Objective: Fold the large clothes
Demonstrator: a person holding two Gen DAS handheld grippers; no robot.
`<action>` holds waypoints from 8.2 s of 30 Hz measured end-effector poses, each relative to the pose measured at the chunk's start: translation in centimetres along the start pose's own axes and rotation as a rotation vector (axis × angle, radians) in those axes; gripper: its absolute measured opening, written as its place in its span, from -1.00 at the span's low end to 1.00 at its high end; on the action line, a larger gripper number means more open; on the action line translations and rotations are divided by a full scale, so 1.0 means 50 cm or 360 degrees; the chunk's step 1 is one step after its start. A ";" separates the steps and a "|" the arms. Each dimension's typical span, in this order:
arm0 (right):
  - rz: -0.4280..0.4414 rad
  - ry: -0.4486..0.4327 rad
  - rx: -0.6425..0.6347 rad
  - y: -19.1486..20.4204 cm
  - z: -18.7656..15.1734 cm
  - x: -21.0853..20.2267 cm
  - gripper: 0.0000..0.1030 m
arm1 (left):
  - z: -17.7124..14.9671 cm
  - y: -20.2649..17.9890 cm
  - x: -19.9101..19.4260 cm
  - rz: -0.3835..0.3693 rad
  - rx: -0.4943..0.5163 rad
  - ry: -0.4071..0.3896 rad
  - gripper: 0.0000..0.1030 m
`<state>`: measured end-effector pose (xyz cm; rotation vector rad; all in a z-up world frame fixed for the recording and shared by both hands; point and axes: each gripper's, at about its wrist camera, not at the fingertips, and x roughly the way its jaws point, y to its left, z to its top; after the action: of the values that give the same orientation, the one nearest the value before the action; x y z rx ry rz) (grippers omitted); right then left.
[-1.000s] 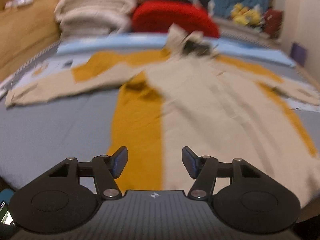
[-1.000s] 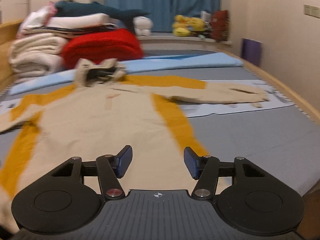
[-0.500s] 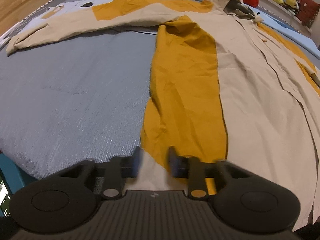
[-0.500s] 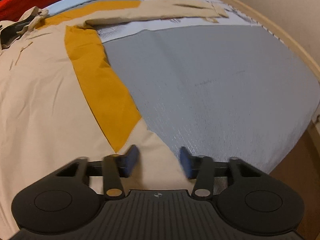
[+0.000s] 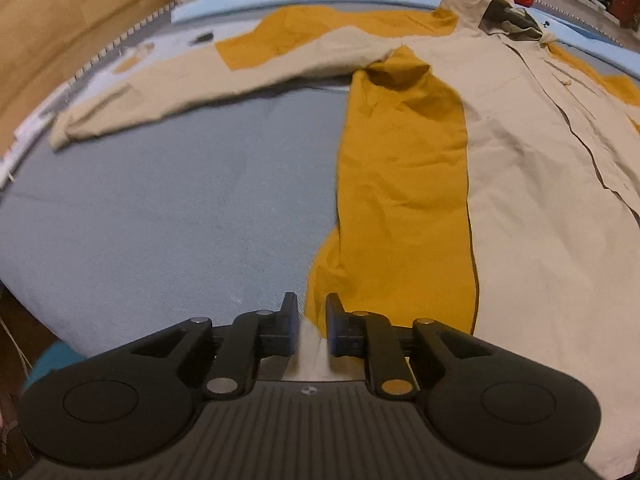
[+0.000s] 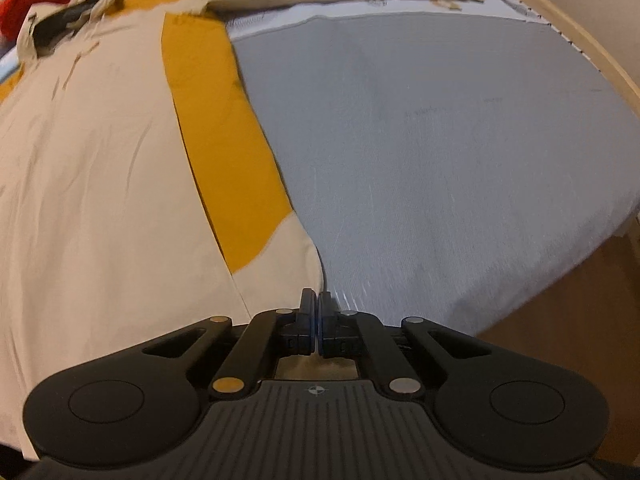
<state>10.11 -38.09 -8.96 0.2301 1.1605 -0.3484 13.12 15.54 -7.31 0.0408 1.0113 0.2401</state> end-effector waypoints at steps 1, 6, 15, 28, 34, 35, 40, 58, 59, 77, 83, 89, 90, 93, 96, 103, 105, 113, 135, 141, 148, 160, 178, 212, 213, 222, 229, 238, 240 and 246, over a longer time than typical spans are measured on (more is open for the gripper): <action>-0.0007 0.0018 -0.0019 0.002 -0.002 -0.005 -1.00 | 0.000 -0.004 -0.013 0.0006 0.0010 -0.0048 -0.66; -0.0118 -0.0185 -0.0013 0.010 -0.007 -0.058 -0.99 | -0.003 -0.036 -0.062 -0.0262 0.0053 -0.0201 -0.51; 0.0110 -0.0144 -0.0289 0.094 -0.009 -0.033 -0.08 | -0.032 -0.058 -0.015 -0.0409 0.0081 0.0066 -0.24; 0.0184 -0.1123 -0.0352 0.151 -0.028 -0.241 -0.05 | -0.029 -0.083 -0.193 -0.0354 0.0110 -0.0580 0.44; 0.0231 -0.1419 -0.0393 0.155 -0.053 -0.352 0.03 | 0.039 -0.095 -0.323 -0.0328 0.0048 -0.0855 0.62; 0.0244 -0.1436 -0.0396 0.154 -0.054 -0.366 0.04 | 0.056 -0.096 -0.347 -0.0319 0.0034 -0.0910 0.64; 0.0267 -0.1497 -0.0303 0.156 -0.061 -0.412 0.08 | 0.145 -0.098 -0.421 -0.0336 0.0000 -0.1127 0.67; 0.0280 -0.1415 -0.0531 0.328 0.043 -0.377 0.07 | 0.435 0.121 -0.004 -0.0165 -0.0311 -0.0730 -0.28; 0.0301 -0.1413 -0.0551 0.347 0.061 -0.380 0.06 | 0.430 0.143 0.031 -0.0148 -0.0344 -0.0673 -0.40; 0.0750 -0.1086 -0.0741 0.637 0.285 -0.211 -0.67 | 0.335 0.499 0.269 0.0075 -0.1210 -0.0269 -0.29; 0.0730 -0.1057 -0.0836 0.659 0.312 -0.202 -0.85 | 0.316 0.580 0.295 0.0096 -0.1477 -0.0246 -0.15; 0.0750 -0.0946 -0.0763 0.653 0.340 -0.184 -0.84 | 0.296 0.631 0.311 0.0104 -0.1721 -0.0252 -0.12; 0.0751 -0.0937 -0.0758 0.654 0.341 -0.182 -0.84 | 0.291 0.638 0.316 0.0098 -0.1756 -0.0255 -0.12; 0.0758 -0.0903 -0.0757 0.659 0.339 -0.177 -0.84 | 0.276 0.653 0.330 0.0071 -0.1846 -0.0261 -0.12; 0.0777 -0.0872 -0.0755 0.664 0.335 -0.175 -0.84 | 0.271 0.663 0.331 0.0049 -0.1904 -0.0290 -0.12; 0.0764 -0.0815 -0.0720 0.657 0.333 -0.166 -0.92 | 0.284 0.648 0.338 0.0080 -0.1896 -0.0313 -0.82; 0.0759 -0.0808 -0.0706 0.649 0.336 -0.164 -1.00 | 0.290 0.640 0.333 0.0115 -0.1883 -0.0352 -0.98; 0.0732 -0.0785 -0.0649 0.604 0.356 -0.164 -1.00 | 0.447 0.476 0.181 0.0144 -0.1378 -0.0718 -1.00; 0.0602 -0.0548 -0.0098 0.405 0.444 -0.113 -0.86 | 0.480 -0.328 -0.083 -0.0732 -0.0001 -0.0412 -0.77; 0.0731 -0.0597 -0.0133 0.417 0.443 -0.115 -0.87 | 0.474 -0.226 -0.019 -0.0373 -0.0219 -0.0370 -0.74; 0.0808 -0.0573 -0.0375 0.503 0.416 -0.073 -0.87 | 0.516 -0.207 0.049 -0.0371 -0.0265 -0.0271 -0.68; 0.0768 -0.0450 -0.0769 0.679 0.354 0.011 -0.24 | 0.554 -0.147 0.090 -0.0409 -0.0388 -0.0172 -0.47; 0.0401 -0.0612 -0.1461 0.762 0.295 0.072 -0.95 | 0.578 -0.111 0.129 -0.0374 -0.0549 -0.0128 -0.43; 0.0541 -0.0174 0.0864 0.343 0.527 0.198 -0.46 | 0.569 -0.131 0.216 -0.0358 -0.0522 -0.0024 -0.43; 0.0555 -0.0185 0.0871 0.342 0.528 0.198 -0.62 | 0.568 -0.131 0.220 -0.0355 -0.0520 -0.0019 -0.43; 0.0448 -0.0672 0.0859 0.313 0.547 0.107 -0.85 | 0.555 -0.148 0.271 -0.0364 -0.0455 0.0109 -0.43; 0.0187 -0.0630 0.0849 0.313 0.546 0.119 -0.72 | 0.537 -0.152 0.286 -0.0303 -0.0360 0.0180 -0.43; 0.0546 -0.0219 0.0800 0.332 0.554 0.216 -0.66 | 0.519 -0.144 0.297 -0.0246 -0.0405 0.0218 -0.39; 0.0543 -0.0158 0.0838 0.326 0.548 0.230 -0.66 | 0.526 -0.149 0.281 -0.0271 -0.0407 0.0162 -0.33; 0.0536 -0.0252 0.0737 0.333 0.570 0.195 -0.59 | 0.514 -0.159 0.306 -0.0241 -0.0405 0.0277 -0.30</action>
<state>44.25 -34.27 -7.06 0.7800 0.8531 -0.3259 43.97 13.12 -7.54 -0.2913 1.1444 0.2348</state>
